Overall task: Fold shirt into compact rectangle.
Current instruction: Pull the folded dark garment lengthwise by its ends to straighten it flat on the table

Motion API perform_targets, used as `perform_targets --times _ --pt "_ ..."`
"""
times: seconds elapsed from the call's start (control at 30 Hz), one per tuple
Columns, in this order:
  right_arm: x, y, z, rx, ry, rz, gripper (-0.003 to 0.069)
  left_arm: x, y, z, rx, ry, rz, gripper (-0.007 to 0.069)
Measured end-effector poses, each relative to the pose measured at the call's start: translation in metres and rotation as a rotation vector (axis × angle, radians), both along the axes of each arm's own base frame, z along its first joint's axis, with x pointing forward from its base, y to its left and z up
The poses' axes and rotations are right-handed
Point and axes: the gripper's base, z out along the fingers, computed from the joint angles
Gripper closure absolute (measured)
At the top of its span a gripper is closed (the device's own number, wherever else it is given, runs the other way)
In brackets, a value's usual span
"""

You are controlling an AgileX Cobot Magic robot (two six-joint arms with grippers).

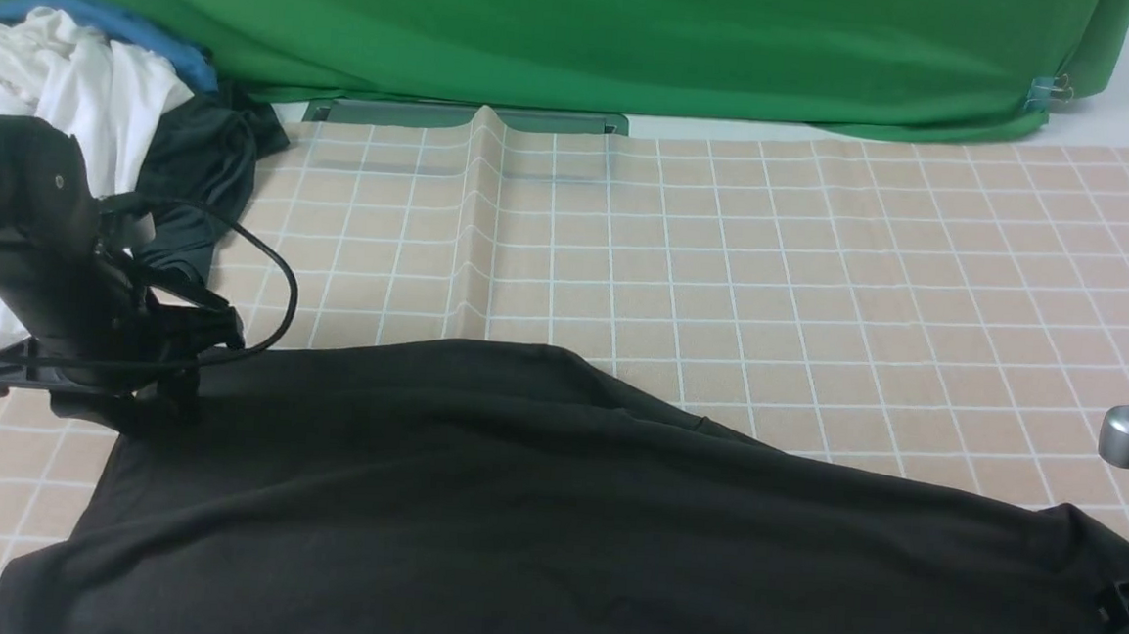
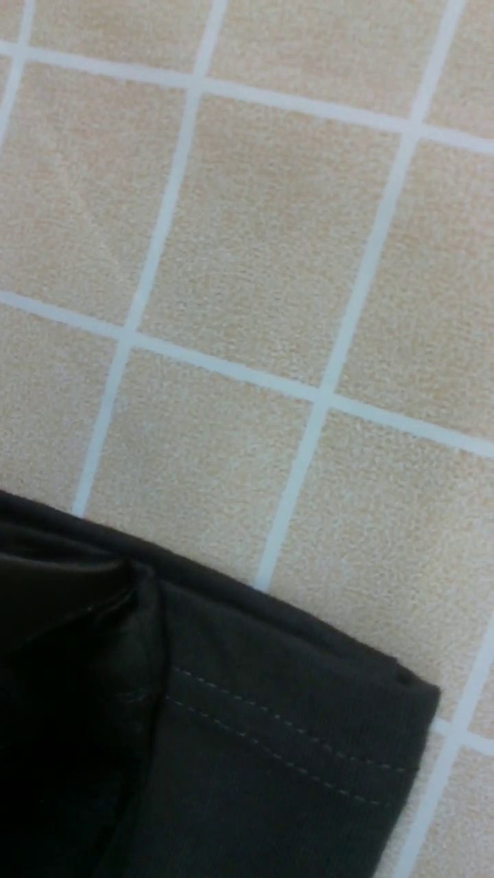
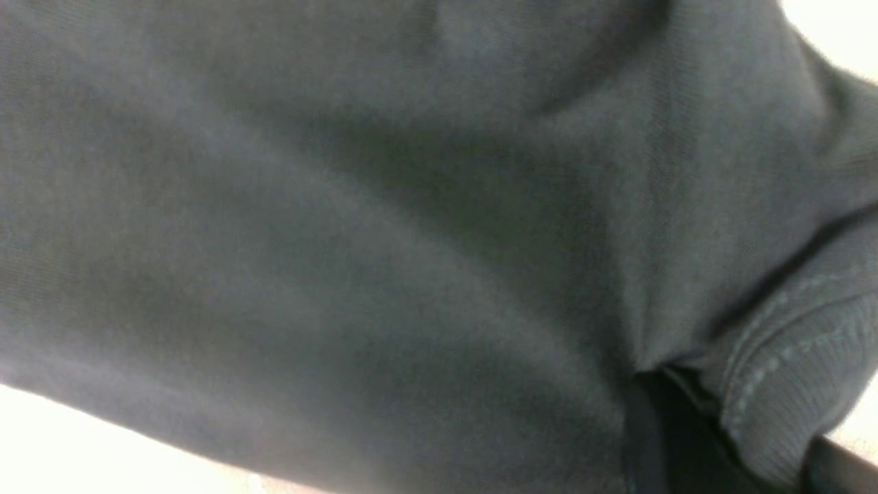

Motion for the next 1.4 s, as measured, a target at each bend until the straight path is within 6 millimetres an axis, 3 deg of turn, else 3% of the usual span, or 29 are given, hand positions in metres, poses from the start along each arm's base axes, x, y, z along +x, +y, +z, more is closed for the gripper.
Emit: perform_targets --times 0.07,0.1,0.23,0.47,0.67,0.97,1.13,1.27,1.4 --pt "0.000 0.000 0.000 0.000 -0.002 0.000 0.0616 0.001 0.000 0.000 0.004 -0.015 -0.003 0.0431" --pt "0.000 0.000 0.000 0.000 -0.002 0.000 0.0616 0.003 0.000 0.000 0.006 -0.035 -0.004 0.0501" --pt "0.000 0.000 0.000 0.000 -0.002 -0.001 0.0616 0.007 0.000 0.001 0.007 -0.070 -0.005 0.0594" --pt "0.000 0.000 0.000 0.000 -0.002 -0.002 0.0616 0.011 0.002 0.009 0.034 -0.116 -0.026 0.0606" --pt "0.000 0.000 0.000 0.000 -0.003 -0.003 0.0616 0.024 0.003 0.032 0.046 -0.215 -0.021 0.0606" --pt "0.002 0.000 0.000 -0.001 -0.020 -0.004 0.0616 0.031 0.004 0.022 0.035 -0.232 0.004 0.0606" --pt "0.002 0.000 0.000 -0.001 -0.021 -0.004 0.0616 0.030 0.004 0.021 0.036 -0.201 0.014 0.0552" --pt "0.002 0.000 0.000 -0.001 -0.021 -0.003 0.0616 0.034 0.005 0.032 0.048 -0.165 -0.003 0.0424" --pt "0.005 0.000 0.005 -0.001 -0.023 -0.002 0.0616 0.041 0.006 0.060 0.052 -0.171 0.007 0.0265"
